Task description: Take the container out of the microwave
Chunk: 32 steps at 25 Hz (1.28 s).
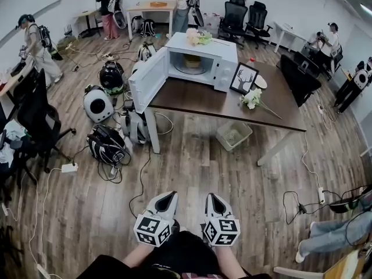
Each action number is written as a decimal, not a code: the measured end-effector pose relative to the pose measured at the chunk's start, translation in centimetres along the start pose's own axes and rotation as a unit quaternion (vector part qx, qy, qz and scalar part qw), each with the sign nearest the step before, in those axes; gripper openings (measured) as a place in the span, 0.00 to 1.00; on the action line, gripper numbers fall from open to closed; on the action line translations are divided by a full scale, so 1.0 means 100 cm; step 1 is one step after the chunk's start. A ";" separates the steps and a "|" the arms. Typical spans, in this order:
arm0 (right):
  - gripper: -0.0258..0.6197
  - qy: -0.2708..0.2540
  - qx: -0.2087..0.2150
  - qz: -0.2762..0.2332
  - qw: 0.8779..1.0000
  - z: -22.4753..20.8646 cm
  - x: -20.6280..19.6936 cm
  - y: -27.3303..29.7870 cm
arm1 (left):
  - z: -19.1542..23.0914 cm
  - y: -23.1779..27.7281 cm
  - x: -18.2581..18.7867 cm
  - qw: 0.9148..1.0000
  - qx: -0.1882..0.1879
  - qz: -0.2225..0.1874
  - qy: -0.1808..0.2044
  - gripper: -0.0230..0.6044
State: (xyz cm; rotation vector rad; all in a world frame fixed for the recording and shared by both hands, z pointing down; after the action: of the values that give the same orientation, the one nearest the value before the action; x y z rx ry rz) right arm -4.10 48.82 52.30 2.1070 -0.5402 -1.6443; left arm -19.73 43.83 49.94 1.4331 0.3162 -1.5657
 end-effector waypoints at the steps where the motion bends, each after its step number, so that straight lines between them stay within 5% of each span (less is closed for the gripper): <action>1: 0.05 0.007 -0.003 -0.002 1.000 -0.002 0.000 0.001 | 0.001 0.002 0.000 1.000 0.000 0.000 -0.001 0.05; 12: 0.05 0.030 -0.013 -0.012 0.999 -0.029 0.022 0.040 | 0.024 0.050 0.016 1.000 -0.015 0.005 0.001 0.05; 32: 0.05 0.024 -0.057 -0.003 0.998 -0.044 0.123 0.178 | 0.142 0.166 0.118 0.999 -0.036 -0.014 0.005 0.05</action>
State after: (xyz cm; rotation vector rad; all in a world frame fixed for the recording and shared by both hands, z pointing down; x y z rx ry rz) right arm 2.06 27.62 52.85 2.0610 -0.4161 -1.5856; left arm -14.28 19.63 50.10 1.3872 0.3964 -1.5558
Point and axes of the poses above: the fingertips, and each gripper's own axes: y forward along the fingers, z to its left, x out of its top, the point moved 4 cm from there along -y, backward along the fingers, and after that the axes turned 12 degrees about z, right-handed, at the moved point
